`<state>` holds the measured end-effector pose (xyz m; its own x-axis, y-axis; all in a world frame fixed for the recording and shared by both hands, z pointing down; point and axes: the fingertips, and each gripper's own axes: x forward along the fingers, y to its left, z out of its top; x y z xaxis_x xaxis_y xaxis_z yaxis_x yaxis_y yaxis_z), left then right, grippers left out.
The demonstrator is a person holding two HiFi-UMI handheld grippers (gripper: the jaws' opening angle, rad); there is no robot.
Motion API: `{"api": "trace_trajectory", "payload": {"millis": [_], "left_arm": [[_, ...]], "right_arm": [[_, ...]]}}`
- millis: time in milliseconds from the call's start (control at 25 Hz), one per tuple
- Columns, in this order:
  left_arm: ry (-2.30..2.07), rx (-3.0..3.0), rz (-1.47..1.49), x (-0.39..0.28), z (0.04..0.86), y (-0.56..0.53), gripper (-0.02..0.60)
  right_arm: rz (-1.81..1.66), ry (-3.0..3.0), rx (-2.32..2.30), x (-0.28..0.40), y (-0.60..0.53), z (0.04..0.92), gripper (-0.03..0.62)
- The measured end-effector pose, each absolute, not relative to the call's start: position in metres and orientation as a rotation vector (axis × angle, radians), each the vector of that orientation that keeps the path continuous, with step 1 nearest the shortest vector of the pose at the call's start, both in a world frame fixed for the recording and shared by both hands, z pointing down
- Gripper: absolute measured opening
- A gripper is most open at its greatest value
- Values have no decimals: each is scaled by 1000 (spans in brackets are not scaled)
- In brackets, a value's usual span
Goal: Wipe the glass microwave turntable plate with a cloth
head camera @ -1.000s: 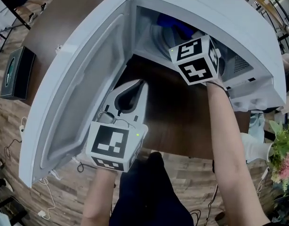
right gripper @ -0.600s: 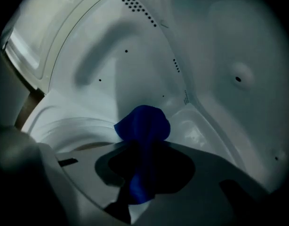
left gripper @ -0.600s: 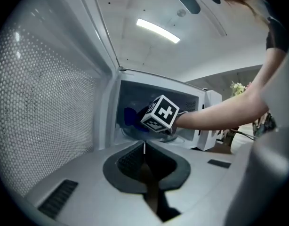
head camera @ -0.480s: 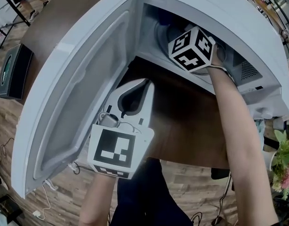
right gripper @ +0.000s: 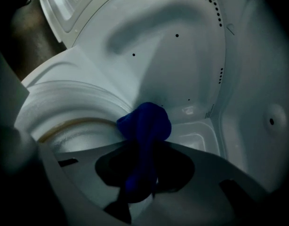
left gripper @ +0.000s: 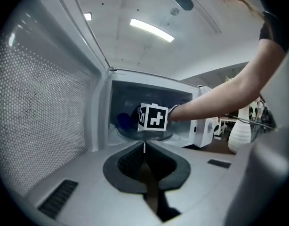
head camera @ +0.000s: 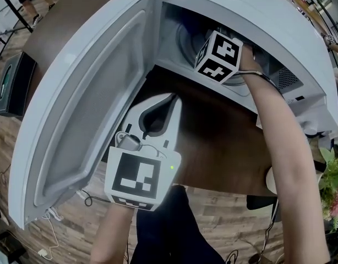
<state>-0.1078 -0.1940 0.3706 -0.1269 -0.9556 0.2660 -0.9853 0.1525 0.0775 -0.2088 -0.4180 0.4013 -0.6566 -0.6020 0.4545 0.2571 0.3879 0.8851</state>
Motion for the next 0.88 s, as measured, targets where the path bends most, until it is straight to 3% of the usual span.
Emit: {"api": "trace_trajectory", "payload": {"millis": [880], "left_arm": [[-2145,1914,223,-101,373,-188,12]], "right_arm": [[-1290,-1339,359,-131,-481,413,69]]}}
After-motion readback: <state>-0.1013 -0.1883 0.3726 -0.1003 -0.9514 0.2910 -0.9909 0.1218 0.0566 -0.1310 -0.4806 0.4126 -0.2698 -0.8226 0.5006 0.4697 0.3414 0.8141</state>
